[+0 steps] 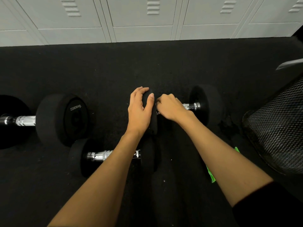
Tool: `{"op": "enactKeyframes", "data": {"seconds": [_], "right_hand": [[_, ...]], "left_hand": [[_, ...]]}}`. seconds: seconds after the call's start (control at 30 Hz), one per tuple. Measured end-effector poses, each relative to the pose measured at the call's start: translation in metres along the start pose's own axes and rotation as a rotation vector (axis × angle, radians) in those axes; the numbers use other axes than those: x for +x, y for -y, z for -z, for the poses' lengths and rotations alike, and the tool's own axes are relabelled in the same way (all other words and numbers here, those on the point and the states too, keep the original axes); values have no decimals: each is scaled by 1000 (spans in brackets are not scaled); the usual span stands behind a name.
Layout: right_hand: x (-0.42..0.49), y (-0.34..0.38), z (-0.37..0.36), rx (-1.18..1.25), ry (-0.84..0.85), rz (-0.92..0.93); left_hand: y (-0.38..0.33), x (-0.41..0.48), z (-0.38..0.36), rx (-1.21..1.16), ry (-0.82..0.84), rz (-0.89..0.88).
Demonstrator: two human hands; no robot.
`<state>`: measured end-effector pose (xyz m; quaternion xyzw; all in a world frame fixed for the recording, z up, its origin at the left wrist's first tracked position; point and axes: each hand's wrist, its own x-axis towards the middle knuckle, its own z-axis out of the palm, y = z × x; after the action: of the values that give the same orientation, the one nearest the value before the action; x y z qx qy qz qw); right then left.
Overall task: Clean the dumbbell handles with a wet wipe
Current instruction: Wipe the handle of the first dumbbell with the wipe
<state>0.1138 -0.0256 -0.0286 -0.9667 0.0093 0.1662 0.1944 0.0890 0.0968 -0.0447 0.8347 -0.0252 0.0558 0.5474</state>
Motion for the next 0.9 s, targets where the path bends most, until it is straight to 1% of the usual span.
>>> {"op": "enactKeyframes", "data": {"seconds": [0.07, 0.1, 0.2, 0.27, 0.33, 0.4, 0.5, 0.57, 0.63, 0.73, 0.83, 0.9], "right_hand": [[-3, 5, 0, 11, -18, -17], [-10, 5, -3, 1, -61, 7], [-37, -2, -20, -64, -219, 196], [-48, -8, -29, -89, -231, 247], [-44, -8, -26, -61, -226, 223], [-32, -2, -13, 19, -186, 126], [0, 5, 9, 3, 53, -30], [18, 8, 18, 33, 206, -81], [28, 9, 22, 65, 303, -111], [28, 7, 19, 80, 293, -104], [13, 1, 12, 104, 200, -32], [1, -1, 7, 90, 108, 21]], "left_hand": [[0, 2, 0, 5, 14, 8], [1, 2, 0, 4, 19, 11], [2, 4, 0, -8, 10, 13], [2, 4, 0, -13, -2, 7], [3, 2, -1, -17, -2, 11], [3, 1, -1, -18, 8, 13], [3, 0, 0, -20, 21, 8], [3, 1, 1, -40, 25, 12], [3, 1, 1, -47, 28, 15], [3, 0, 1, -59, 30, 22], [3, 0, 0, -51, 18, 4], [4, 1, -1, -47, 11, 5]]}}
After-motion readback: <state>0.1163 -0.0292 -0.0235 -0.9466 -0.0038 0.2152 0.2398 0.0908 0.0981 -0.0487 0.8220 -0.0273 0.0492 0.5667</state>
